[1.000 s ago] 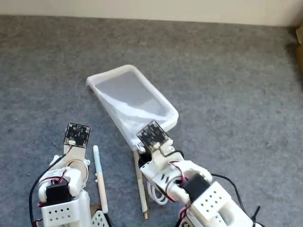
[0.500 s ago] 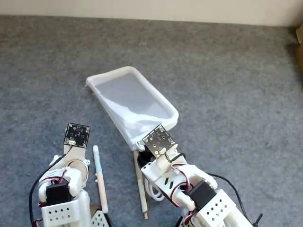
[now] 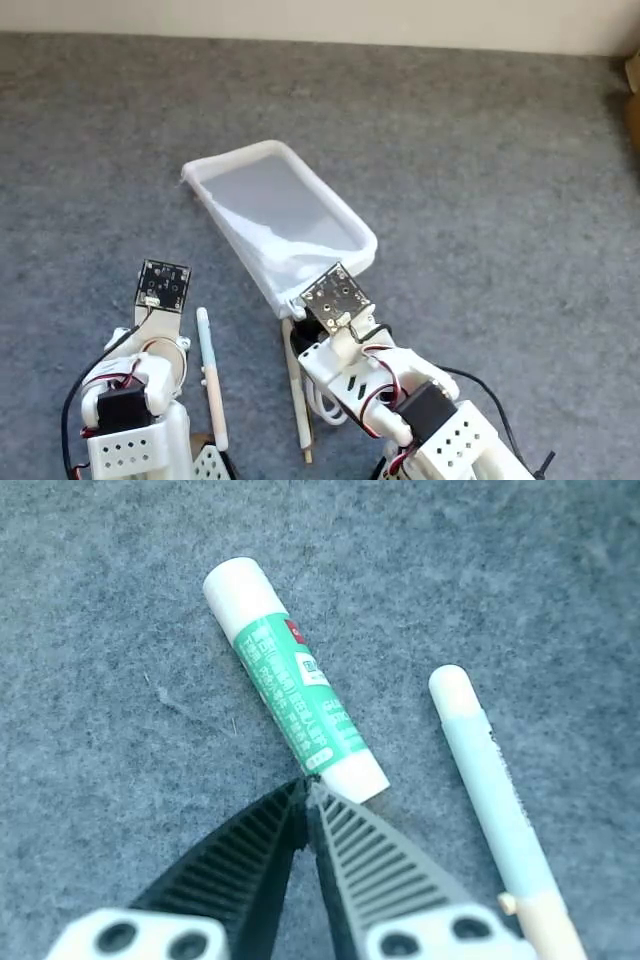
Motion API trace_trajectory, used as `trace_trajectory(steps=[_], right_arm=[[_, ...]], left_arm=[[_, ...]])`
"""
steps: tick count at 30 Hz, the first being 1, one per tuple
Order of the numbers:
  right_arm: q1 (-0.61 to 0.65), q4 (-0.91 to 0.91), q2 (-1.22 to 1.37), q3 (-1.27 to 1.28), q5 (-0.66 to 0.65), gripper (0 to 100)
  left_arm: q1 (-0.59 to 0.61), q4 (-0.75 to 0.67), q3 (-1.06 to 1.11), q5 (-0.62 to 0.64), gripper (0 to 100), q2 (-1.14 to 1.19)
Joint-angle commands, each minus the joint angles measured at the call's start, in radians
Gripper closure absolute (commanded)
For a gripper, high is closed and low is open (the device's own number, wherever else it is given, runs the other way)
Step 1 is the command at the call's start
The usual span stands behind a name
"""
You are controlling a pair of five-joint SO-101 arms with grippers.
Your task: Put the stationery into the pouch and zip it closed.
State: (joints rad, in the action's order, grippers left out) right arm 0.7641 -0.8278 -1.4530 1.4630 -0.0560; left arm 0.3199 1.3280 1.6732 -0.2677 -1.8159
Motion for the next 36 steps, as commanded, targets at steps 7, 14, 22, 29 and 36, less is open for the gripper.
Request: trace_trajectory(steps=[7, 14, 22, 29, 36], right_arm=[[-0.053, -0.061, -0.030, -0.044, 0.008, 99.5], [-0.059, -0.064, -0.030, -0.054, 0.008, 99.5], [-0.054, -0.203, -0.030, -0.188, 0.028, 99.5], [-0.058, -0.271, -0.030, -0.197, 0.034, 99.5], [-0.053, -0.288, -0.205, -0.189, 0.029, 99.5]], left_arm=[[0.008, 0.006, 0.024, 0.008, 99, -0.008], [0.008, 0.006, 0.024, 0.008, 99, -0.008], [0.008, 0.006, 0.024, 0.008, 99, -0.008], [0.008, 0.006, 0.024, 0.008, 99, -0.008], [0.008, 0.006, 0.024, 0.008, 99, -0.008]])
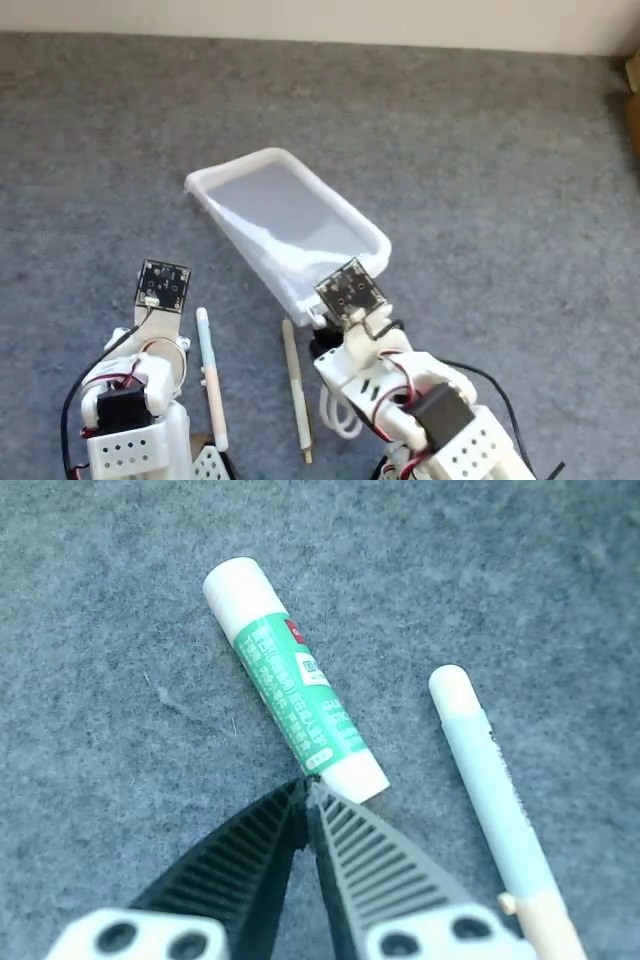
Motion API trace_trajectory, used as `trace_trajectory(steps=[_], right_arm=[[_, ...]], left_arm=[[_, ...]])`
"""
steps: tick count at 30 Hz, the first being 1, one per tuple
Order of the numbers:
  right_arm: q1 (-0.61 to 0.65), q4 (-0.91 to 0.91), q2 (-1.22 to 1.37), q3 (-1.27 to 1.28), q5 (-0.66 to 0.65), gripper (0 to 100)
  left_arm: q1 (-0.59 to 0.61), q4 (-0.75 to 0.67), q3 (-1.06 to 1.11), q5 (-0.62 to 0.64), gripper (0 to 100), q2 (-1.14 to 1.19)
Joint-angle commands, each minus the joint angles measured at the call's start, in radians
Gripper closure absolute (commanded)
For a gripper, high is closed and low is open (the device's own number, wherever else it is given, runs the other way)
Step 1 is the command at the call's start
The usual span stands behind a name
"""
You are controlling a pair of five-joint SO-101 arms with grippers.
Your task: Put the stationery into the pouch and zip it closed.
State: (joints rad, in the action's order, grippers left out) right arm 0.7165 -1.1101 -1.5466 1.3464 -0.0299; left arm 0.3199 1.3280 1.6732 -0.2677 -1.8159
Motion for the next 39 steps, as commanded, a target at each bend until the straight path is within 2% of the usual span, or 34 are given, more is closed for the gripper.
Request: trace_trajectory(steps=[1, 5, 12, 18, 29, 32, 35, 39], right_arm=[[-0.005, -0.005, -0.157, -0.071, 0.003, 99.5], [-0.004, -0.045, -0.300, -0.036, 0.000, 99.5], [0.137, -0.007, -0.268, -0.010, -0.084, 99.5], [0.217, -0.005, -0.268, -0.018, -0.084, 99.5], [0.217, 0.142, -0.259, -0.010, -0.084, 99.5], [0.217, 0.196, -0.259, -0.008, -0.084, 99.5], [0.217, 0.234, -0.257, -0.007, -0.084, 99.5], [0.217, 0.266, -0.257, 0.015, -0.084, 99.5]], left_arm=[[0.008, 0.006, 0.024, 0.008, 99, -0.008], [0.008, 0.006, 0.024, 0.008, 99, -0.008], [0.007, 0.006, 0.024, 0.008, 99, -0.008], [0.013, 0.005, 0.005, 0.006, 99, -0.012], [0.002, 0.005, -0.338, 0.011, 99, -0.012], [-0.044, 0.011, -0.410, 0.012, 98, -0.012], [-0.070, 0.014, -0.461, 0.035, 89, -0.012], [-0.070, 0.014, -0.496, 0.239, 71, -0.012]])
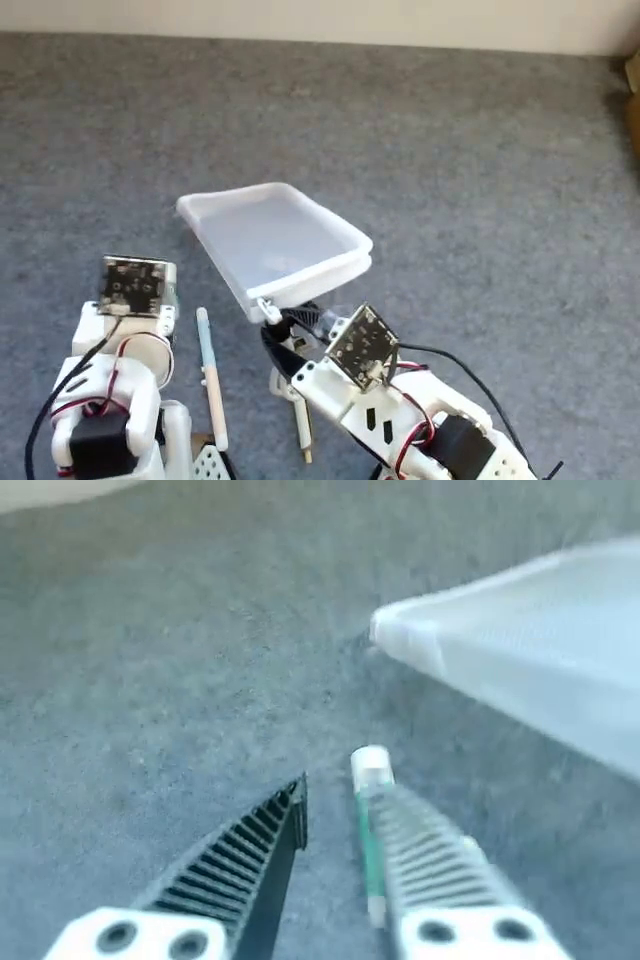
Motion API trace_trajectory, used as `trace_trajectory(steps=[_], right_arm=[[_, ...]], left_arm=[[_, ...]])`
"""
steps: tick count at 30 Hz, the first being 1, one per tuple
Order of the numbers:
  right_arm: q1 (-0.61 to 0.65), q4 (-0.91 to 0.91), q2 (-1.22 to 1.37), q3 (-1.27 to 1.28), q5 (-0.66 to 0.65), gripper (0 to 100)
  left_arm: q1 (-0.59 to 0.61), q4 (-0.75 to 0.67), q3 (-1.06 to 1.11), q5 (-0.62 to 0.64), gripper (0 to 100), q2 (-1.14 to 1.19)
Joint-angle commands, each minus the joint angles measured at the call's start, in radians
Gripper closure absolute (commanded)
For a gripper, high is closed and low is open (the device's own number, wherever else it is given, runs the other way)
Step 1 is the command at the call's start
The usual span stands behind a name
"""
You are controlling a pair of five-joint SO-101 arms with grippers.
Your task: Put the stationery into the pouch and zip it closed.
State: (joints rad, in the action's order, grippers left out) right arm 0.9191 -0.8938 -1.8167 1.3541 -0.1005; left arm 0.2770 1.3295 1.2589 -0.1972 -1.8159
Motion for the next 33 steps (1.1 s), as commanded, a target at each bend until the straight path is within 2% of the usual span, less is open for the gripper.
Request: trace_trajectory(steps=[1, 6, 16, 22, 33], right_arm=[[0.015, 0.076, 0.013, 0.028, -0.014, 99.5], [0.013, 0.205, 0.013, 0.177, -0.052, 99.5], [0.004, 0.214, 0.013, 0.209, -0.069, 99.5], [-0.071, 0.306, 0.013, 0.216, -0.066, 99.5], [-0.048, 0.305, 0.013, 0.217, -0.063, 99.5]], left_arm=[[-0.028, 0.014, -0.091, 0.203, 67, -0.012], [-0.119, 0.107, -0.174, 0.232, 65, -0.012], [-0.257, 0.135, -0.208, 0.233, 65, -0.012], [-0.283, 0.144, -0.203, 0.232, 65, -0.012], [-0.277, 0.097, -0.110, 0.233, 65, -0.010]])
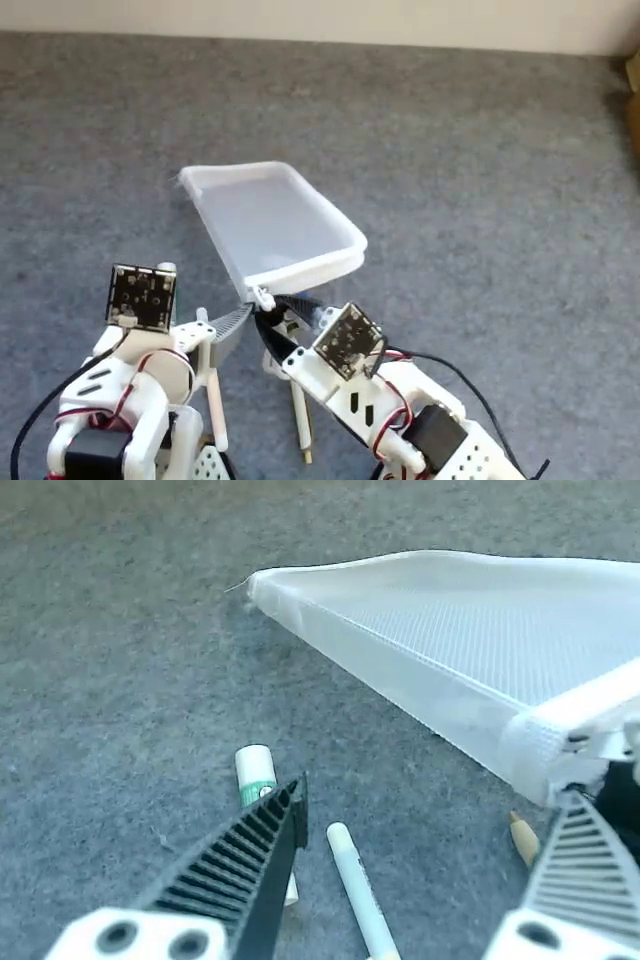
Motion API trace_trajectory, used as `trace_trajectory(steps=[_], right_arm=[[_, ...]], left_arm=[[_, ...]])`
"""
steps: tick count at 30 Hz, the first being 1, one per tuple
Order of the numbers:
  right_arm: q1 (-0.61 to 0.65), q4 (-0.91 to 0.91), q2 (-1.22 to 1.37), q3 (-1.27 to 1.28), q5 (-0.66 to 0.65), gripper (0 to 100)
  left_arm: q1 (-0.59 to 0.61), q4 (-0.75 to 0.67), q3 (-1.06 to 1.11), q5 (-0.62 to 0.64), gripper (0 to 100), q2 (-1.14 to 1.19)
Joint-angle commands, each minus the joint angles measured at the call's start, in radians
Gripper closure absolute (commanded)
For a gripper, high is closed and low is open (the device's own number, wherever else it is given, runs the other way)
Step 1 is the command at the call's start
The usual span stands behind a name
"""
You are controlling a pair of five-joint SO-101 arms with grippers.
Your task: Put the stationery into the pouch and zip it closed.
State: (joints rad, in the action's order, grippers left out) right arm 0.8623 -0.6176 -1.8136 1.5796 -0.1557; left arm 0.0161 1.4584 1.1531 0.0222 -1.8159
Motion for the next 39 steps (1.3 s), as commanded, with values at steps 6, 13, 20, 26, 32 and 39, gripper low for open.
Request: trace_trajectory(steps=[6, 13, 20, 26, 32, 39], right_arm=[[0.024, -0.013, 0.010, -0.012, -0.008, 99.5], [0.024, -0.051, 0.008, -0.016, -0.006, 99.5], [0.024, -0.058, 0.008, -0.015, -0.006, 99.5], [0.019, -0.059, 0.008, -0.010, -0.006, 99.5], [0.019, -0.124, -0.001, -0.016, -0.006, 99.5], [-0.051, -0.130, -0.001, -0.016, -0.006, 99.5]], left_arm=[[-0.015, -0.100, 0.061, 0.049, 65, -0.010], [0.033, -0.133, 0.091, 0.055, 65, -0.010], [0.110, -0.161, 0.097, 0.055, 73, -0.012], [0.110, -0.169, 0.097, 0.051, 84, -0.012], [0.110, -0.169, 0.099, 0.051, 90, -0.012], [0.111, -0.166, 0.099, 0.049, 97, -0.012]])
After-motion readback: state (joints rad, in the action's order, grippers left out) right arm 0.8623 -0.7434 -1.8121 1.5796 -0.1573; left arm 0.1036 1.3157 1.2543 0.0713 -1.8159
